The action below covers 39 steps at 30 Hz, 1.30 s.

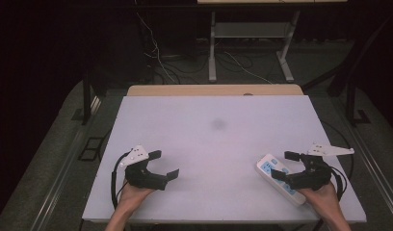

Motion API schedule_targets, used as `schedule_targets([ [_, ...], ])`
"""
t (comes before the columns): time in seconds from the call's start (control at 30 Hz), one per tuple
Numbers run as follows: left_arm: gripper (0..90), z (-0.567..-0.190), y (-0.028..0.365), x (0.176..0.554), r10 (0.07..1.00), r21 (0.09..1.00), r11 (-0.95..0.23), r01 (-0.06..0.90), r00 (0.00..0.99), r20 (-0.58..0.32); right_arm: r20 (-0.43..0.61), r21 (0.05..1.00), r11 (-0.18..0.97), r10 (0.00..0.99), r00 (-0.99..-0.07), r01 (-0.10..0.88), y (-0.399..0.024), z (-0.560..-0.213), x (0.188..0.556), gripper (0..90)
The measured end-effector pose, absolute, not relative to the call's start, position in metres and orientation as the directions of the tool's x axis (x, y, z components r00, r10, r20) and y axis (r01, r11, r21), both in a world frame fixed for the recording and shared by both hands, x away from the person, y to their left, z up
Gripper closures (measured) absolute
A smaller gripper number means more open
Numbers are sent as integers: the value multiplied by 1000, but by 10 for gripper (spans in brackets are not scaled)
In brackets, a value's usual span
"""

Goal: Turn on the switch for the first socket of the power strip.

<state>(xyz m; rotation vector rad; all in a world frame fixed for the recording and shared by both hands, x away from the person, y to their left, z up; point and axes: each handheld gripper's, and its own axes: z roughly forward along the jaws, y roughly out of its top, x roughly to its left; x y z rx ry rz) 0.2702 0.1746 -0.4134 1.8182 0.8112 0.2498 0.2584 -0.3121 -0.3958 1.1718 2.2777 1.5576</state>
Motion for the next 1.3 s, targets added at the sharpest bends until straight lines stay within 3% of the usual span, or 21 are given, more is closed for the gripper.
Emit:
schedule_targets([
  [1.3, 0, -420, 170, 268, 621, 878, -211, 430, 753, -219, 296, 827, 182, 664, -687, 532, -314, -391, 260, 5],
])
